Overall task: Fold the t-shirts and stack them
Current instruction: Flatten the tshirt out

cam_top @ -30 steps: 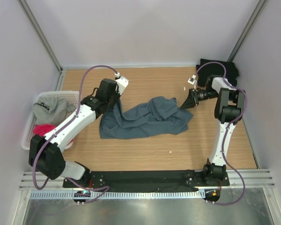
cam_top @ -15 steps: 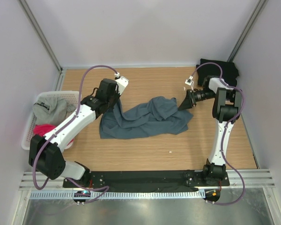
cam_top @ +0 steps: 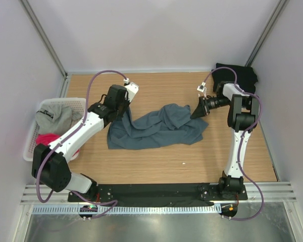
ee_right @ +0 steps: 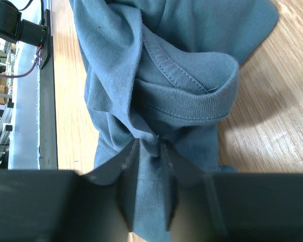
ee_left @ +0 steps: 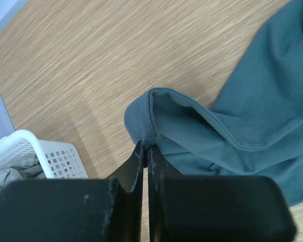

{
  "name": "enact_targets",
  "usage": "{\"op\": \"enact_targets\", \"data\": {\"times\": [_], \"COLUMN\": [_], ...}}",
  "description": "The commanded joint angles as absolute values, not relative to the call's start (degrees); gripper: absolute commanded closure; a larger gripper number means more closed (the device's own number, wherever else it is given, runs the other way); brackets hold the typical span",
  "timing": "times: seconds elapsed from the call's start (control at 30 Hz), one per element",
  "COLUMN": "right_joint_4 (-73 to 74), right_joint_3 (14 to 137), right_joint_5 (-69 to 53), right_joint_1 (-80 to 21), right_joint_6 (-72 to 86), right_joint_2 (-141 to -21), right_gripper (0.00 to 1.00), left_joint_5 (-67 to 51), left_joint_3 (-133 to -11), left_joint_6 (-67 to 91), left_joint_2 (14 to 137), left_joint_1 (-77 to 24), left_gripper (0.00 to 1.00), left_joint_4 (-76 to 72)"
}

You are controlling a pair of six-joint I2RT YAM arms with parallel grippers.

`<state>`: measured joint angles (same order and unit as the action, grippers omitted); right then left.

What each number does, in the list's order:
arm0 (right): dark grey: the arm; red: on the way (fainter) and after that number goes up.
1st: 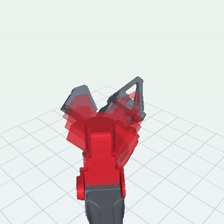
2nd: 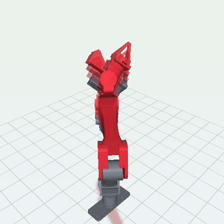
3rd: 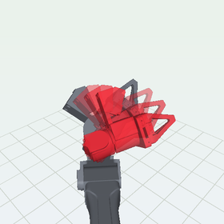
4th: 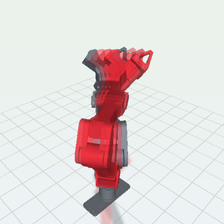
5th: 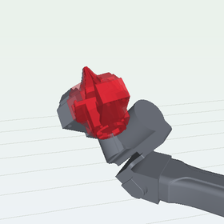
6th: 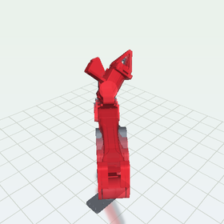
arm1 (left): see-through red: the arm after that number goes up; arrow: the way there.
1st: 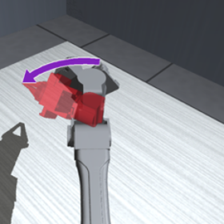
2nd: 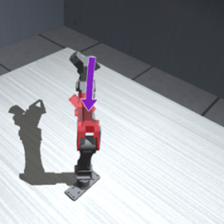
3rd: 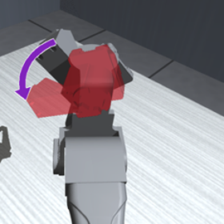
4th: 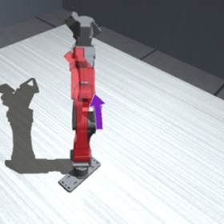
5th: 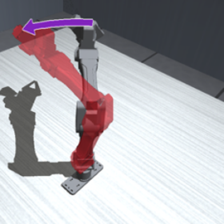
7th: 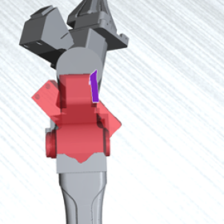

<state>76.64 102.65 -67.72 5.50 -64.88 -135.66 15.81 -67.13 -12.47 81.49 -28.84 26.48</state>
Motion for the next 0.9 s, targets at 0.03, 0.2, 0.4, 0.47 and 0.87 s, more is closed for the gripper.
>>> {"op": "enact_targets", "data": {"times": [0.03, 0.2, 0.4, 0.47, 0.87], "right_joint_4": [86.40, 86.31, 86.40, 86.40, 67.29], "right_joint_3": [103.18, 102.31, 101.95, 102.30, 105.90], "right_joint_5": [-69.70, -69.43, -69.26, -68.91, -66.11], "right_joint_1": [5.36, 5.36, 5.36, 5.36, 5.71], "right_joint_6": [-66.53, -66.80, -65.66, -64.87, -39.35], "right_joint_2": [-132.54, -130.70, -127.27, -123.76, -108.47], "right_gripper": [0.77, 0.87, 0.92, 0.97, 0.99], "left_joint_5": [15.29, 15.38, 15.82, 16.26, 24.77], "left_joint_3": [-68.29, -68.38, -68.73, -68.73, -70.66], "left_joint_6": [-11.87, -11.87, -12.04, -12.65, -16.95], "left_joint_2": [81.56, 81.65, 81.83, 81.65, 79.11], "left_joint_1": [-28.48, -28.39, -28.48, -28.48, -28.48], "left_gripper": [1.00, 1.00, 1.00, 1.00, 1.00], "left_joint_4": [25.31, 25.31, 25.57, 25.31, 21.63]}}
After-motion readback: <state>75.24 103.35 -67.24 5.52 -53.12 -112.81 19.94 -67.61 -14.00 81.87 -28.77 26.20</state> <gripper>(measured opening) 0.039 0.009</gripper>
